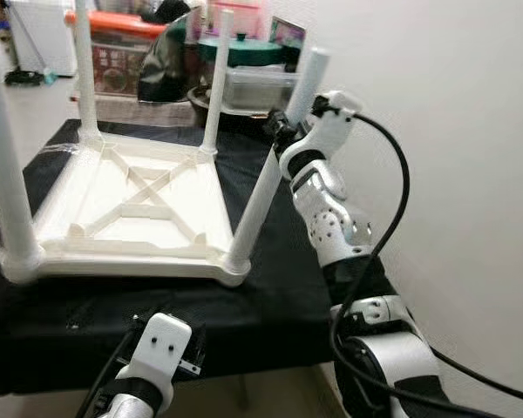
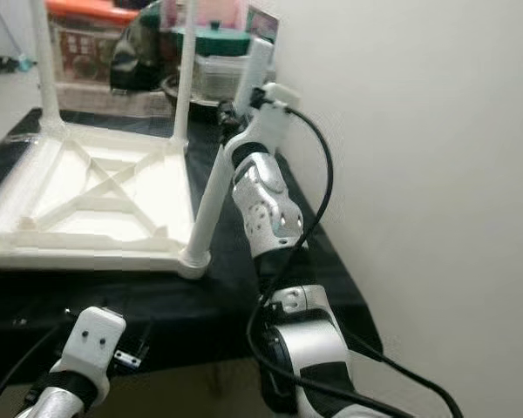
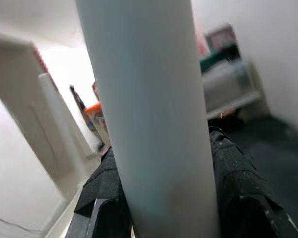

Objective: Building children table

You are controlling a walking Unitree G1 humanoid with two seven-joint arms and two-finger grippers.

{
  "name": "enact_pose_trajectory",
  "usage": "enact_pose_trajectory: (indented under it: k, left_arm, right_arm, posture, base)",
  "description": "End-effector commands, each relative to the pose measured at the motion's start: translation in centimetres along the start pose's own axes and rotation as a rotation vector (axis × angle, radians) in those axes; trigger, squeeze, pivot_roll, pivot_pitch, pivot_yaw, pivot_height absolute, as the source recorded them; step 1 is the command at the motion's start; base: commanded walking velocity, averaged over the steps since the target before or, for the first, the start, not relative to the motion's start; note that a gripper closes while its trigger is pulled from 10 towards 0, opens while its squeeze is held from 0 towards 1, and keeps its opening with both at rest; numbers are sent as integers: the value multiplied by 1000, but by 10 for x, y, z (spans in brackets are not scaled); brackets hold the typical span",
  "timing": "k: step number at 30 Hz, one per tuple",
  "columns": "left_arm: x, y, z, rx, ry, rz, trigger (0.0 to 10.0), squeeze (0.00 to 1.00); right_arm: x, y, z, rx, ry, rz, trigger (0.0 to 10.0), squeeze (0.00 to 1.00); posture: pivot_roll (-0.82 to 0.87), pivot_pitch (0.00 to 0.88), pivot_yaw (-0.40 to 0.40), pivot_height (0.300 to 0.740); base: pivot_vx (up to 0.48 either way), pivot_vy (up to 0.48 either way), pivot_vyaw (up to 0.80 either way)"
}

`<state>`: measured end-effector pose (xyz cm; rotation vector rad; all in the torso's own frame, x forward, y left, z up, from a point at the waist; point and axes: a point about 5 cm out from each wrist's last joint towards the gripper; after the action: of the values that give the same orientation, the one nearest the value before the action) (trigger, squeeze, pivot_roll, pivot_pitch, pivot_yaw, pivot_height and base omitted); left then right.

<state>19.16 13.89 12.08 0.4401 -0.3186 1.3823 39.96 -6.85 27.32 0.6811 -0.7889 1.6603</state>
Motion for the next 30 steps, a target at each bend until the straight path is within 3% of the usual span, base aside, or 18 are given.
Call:
enact_pose_trajectory:
  k: [1, 4, 6, 9, 11, 12, 13, 15, 19, 20, 24, 25, 30]
  left_arm:
    - [-1, 2, 1, 4, -10, -23, 10000, 0]
    - [-1, 4, 3, 1, -6, -27, 10000, 0]
    - [0, 8, 6, -3, -2, -32, 10000, 0]
    - [2, 12, 6, -1, -8, -33, 10000, 0]
    - [2, 18, 8, 5, -12, -43, 10000, 0]
    - [2, 18, 8, 5, -12, -43, 10000, 0]
    - [2, 21, 9, 7, -12, -53, 10000, 0]
    - [1, 23, 10, 9, -11, -59, 10000, 0]
    - [1, 27, 11, 12, 2, -71, 10000, 0]
    - [0, 28, 11, 19, 2, -72, 10000, 0]
    - [-1, 30, 10, 31, -1, -77, 10000, 0]
    - [-2, 30, 11, 32, 5, -79, 10000, 0]
    - [-4, 30, 13, 35, 10, -80, 10000, 0]
  right_arm:
    - [-64, 14, -56, 200, -415, -275, 0, 0]
    - [-73, 19, -67, 222, -489, -318, 0, 0]
    - [-81, 27, -87, 266, -560, -373, 0, 0]
    - [-83, 33, -103, 303, -584, -398, 0, 0]
    - [-83, 43, -129, 377, -549, -459, 0, 0]
    - [-83, 43, -129, 377, -549, -459, 0, 0]
    - [-82, 47, -136, 398, -503, -478, 10000, 0]
    - [-81, 48, -139, 408, -477, -487, 10000, 0]
    - [-79, 49, -144, 424, -526, -505, 10000, 0]
    - [-78, 47, -143, 421, -542, -513, 10000, 1000]
    - [-83, 47, -140, 417, -543, -582, 10000, 1000]
    - [-89, 50, -141, 420, -526, -626, 10000, 0]
    - [-102, 55, -139, 412, -534, -702, 10000, 0]
  posture:
    - [273, 0, -108, 740]
    - [282, 0, -103, 740]
    - [304, 19, -99, 740]
    - [315, 35, -92, 740]
    - [326, 53, -87, 740]
    - [326, 53, -87, 740]
    - [334, 73, -84, 740]
    - [334, 73, -84, 740]
    - [333, 92, -84, 740]
    - [328, 111, -84, 740]
    - [323, 117, -87, 740]
    - [313, 125, -89, 740]
    - [311, 129, -91, 740]
  base:
    - [0, 0, 0]
    - [0, 0, 0]
    - [0, 0, 0]
    - [0, 0, 0]
    - [0, 0, 0]
    - [0, 0, 0]
    - [0, 0, 0]
    - [0, 0, 0]
    - [0, 0, 0]
    - [0, 0, 0]
    - [0, 0, 0]
    - [0, 0, 0]
    - [0, 0, 0]
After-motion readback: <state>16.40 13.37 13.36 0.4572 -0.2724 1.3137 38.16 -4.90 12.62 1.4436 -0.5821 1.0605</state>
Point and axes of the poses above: a point about 5 cm out from each wrist's last joint towards the gripper, its own y axis pointing back from the gripper into the wrist, its own z axis along the axis of the wrist's last joint, x = y × z, and after that the axes turned 10 degrees about -y, right-handed
